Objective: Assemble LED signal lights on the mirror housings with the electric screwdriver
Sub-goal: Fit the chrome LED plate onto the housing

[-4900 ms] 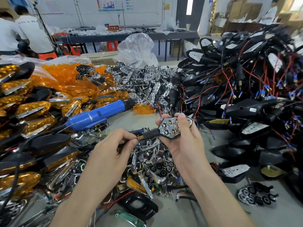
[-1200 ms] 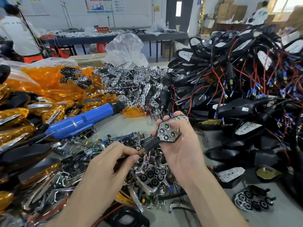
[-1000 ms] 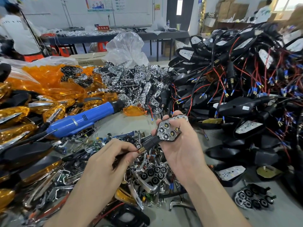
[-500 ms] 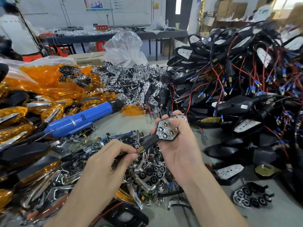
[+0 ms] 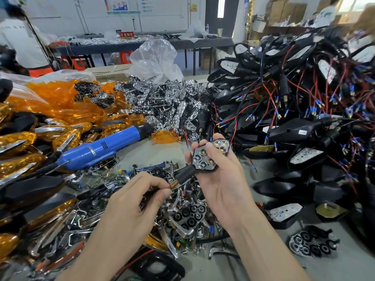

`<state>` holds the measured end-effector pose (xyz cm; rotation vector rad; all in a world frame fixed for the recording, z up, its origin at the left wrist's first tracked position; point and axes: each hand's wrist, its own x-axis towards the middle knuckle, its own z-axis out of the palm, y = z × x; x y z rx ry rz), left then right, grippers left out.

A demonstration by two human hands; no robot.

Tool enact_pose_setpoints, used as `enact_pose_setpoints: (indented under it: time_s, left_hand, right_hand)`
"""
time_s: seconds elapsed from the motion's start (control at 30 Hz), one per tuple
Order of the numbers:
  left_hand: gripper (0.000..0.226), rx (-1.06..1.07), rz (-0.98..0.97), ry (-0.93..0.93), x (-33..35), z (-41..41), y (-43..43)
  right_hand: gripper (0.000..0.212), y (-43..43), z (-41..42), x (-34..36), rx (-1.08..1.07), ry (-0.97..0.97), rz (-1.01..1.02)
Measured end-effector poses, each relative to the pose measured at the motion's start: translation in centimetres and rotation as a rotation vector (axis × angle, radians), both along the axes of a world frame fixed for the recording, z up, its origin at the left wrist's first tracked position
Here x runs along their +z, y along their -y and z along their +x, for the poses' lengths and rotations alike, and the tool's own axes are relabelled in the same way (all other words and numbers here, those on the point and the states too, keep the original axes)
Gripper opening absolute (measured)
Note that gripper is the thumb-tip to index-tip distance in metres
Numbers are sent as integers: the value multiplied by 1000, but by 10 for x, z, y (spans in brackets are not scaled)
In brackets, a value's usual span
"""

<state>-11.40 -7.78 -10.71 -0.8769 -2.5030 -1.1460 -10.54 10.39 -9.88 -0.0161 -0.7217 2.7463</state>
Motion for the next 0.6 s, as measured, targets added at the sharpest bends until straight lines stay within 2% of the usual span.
enact_pose_setpoints:
  time_s: [0.37,0.6]
  left_hand:
    - [10,43,73,24,1,-4,1]
    - [11,36,66,32,-1,-4,1]
  right_hand:
    - [28,0,0,-1,52,-67,7]
    - [26,0,-1,-2,30,-49,26]
